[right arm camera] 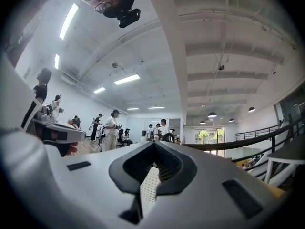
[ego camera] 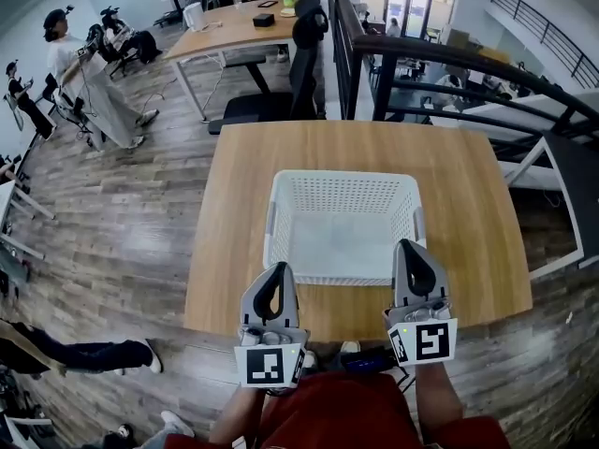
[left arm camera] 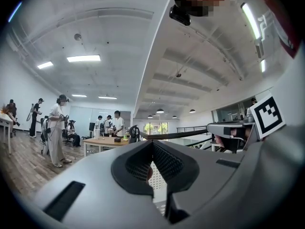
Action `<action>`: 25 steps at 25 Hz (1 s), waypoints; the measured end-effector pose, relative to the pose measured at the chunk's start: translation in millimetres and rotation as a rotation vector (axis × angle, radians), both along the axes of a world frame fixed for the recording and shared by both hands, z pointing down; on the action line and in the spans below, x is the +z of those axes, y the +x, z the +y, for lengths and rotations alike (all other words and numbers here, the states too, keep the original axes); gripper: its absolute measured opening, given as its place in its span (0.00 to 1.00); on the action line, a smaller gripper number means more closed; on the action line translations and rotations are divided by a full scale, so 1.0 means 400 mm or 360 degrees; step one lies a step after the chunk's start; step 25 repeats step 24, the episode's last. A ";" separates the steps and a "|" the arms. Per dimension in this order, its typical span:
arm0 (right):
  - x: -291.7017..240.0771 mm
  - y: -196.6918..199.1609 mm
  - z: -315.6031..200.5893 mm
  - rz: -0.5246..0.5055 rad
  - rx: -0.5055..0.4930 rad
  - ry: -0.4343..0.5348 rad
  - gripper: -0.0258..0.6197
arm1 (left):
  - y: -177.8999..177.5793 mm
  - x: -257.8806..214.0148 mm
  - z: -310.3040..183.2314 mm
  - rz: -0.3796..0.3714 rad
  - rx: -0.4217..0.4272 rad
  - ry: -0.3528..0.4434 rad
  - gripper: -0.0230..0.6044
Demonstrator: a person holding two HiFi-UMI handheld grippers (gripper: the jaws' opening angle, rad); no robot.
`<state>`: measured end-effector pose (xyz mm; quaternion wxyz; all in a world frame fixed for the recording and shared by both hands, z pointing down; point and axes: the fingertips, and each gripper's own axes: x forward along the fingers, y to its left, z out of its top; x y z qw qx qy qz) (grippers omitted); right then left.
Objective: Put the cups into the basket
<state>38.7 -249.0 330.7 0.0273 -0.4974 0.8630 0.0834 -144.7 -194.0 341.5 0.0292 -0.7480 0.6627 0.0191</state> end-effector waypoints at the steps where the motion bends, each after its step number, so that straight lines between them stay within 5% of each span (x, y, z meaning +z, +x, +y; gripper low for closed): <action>1: 0.000 0.001 0.000 0.0001 0.0004 -0.0001 0.06 | -0.001 0.002 -0.001 0.0007 -0.0002 -0.0003 0.05; 25: 0.007 0.021 -0.007 0.0010 -0.0002 -0.0038 0.06 | 0.018 0.026 -0.009 0.0020 -0.0015 -0.0034 0.05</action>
